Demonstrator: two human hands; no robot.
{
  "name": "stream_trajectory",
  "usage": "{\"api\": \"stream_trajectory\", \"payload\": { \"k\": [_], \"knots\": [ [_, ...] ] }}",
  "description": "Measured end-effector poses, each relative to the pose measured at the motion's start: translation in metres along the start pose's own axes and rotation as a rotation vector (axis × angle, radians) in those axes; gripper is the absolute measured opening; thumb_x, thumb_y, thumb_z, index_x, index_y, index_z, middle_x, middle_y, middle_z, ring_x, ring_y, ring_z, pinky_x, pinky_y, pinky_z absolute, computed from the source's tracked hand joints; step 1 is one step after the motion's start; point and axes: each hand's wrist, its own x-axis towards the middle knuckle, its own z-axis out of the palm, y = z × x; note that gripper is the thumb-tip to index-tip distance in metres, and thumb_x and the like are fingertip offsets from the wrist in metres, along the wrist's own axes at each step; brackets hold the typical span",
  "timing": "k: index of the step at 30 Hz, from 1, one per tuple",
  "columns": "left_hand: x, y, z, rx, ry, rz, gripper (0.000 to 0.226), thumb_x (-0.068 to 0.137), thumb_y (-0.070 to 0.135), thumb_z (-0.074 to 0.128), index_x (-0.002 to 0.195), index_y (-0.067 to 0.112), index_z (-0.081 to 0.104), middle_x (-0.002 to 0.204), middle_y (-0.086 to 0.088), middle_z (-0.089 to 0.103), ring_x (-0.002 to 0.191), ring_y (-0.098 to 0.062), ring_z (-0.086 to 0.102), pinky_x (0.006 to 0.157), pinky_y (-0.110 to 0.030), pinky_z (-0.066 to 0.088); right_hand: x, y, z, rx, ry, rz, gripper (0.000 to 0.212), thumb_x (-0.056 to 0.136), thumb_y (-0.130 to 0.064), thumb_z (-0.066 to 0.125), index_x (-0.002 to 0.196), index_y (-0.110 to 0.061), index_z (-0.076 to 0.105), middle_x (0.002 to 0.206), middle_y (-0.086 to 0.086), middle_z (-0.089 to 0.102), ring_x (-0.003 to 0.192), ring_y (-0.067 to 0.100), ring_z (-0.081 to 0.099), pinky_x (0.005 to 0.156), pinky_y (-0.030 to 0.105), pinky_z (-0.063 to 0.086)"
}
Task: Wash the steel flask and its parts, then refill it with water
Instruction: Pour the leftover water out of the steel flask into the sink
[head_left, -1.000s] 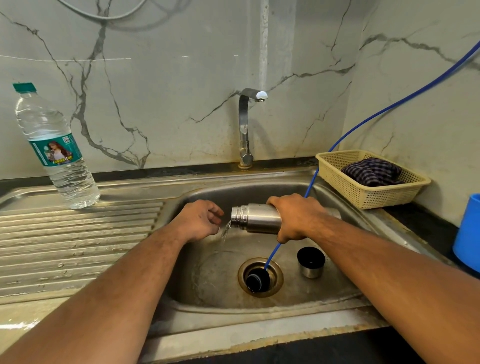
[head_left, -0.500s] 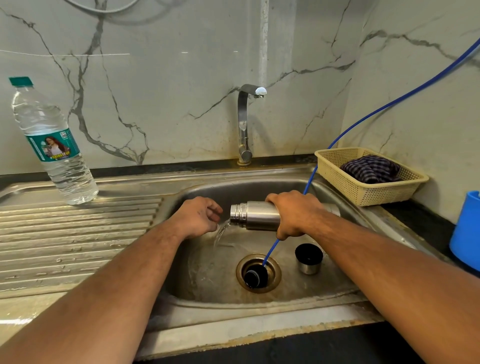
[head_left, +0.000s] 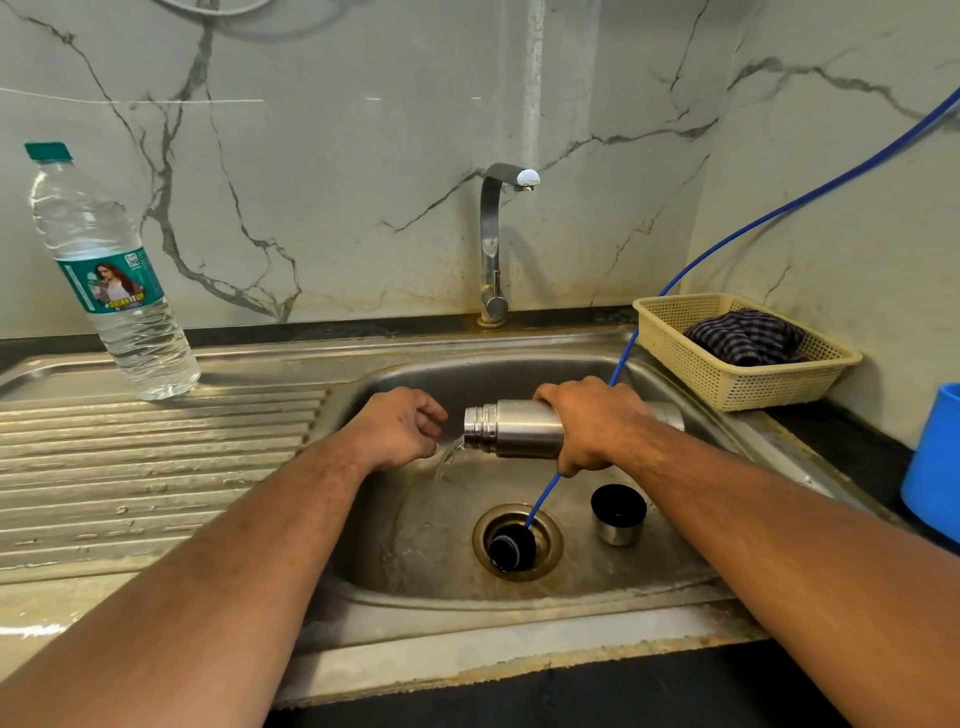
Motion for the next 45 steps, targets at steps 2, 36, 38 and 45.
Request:
{"api": "stream_trajectory", "payload": {
  "k": [2, 36, 38, 45],
  "knots": [
    [-0.0005, 0.0004, 0.0, -0.002, -0.002, -0.004, 0.05, 0.086, 0.004, 0.077, 0.132, 0.02, 0.064, 0.12, 0.001, 0.072, 0.109, -0.009, 0.065, 0.089, -0.019, 0.045, 0.0002, -0.0001, 0.0004, -0.004, 0.001, 0.0, 0.083, 0.068, -0.035, 0.09, 0.138, -0.033, 0.046, 0.124, 0.0, 0.062, 0.116, 0.023, 0.057, 0.099, 0.049, 0.05],
    [-0.0036, 0.0036, 0.0007, -0.004, -0.002, -0.01, 0.051, 0.085, 0.002, 0.077, 0.131, 0.02, 0.064, 0.121, -0.001, 0.072, 0.11, -0.011, 0.066, 0.097, -0.025, 0.05, -0.0008, 0.0004, -0.0004, -0.065, -0.014, -0.013, 0.09, 0.071, -0.034, 0.088, 0.147, -0.033, 0.04, 0.134, 0.001, 0.058, 0.126, 0.025, 0.048, 0.103, 0.05, 0.042],
    [-0.0035, 0.0036, 0.0008, -0.007, -0.004, -0.01, 0.051, 0.085, 0.002, 0.077, 0.131, 0.02, 0.064, 0.121, -0.001, 0.072, 0.111, -0.011, 0.066, 0.098, -0.026, 0.05, -0.001, 0.0, 0.0, -0.065, -0.012, -0.014, 0.089, 0.071, -0.034, 0.088, 0.146, -0.032, 0.04, 0.134, 0.001, 0.058, 0.126, 0.025, 0.048, 0.104, 0.05, 0.042],
    [-0.0037, 0.0035, 0.0014, -0.009, -0.011, -0.013, 0.05, 0.086, 0.002, 0.076, 0.13, 0.02, 0.064, 0.122, -0.001, 0.071, 0.114, -0.012, 0.065, 0.097, -0.026, 0.049, -0.0011, -0.0017, 0.001, -0.069, -0.031, -0.016, 0.086, 0.072, -0.033, 0.088, 0.144, -0.031, 0.042, 0.133, 0.002, 0.058, 0.125, 0.025, 0.049, 0.104, 0.051, 0.042]
  ]
}}
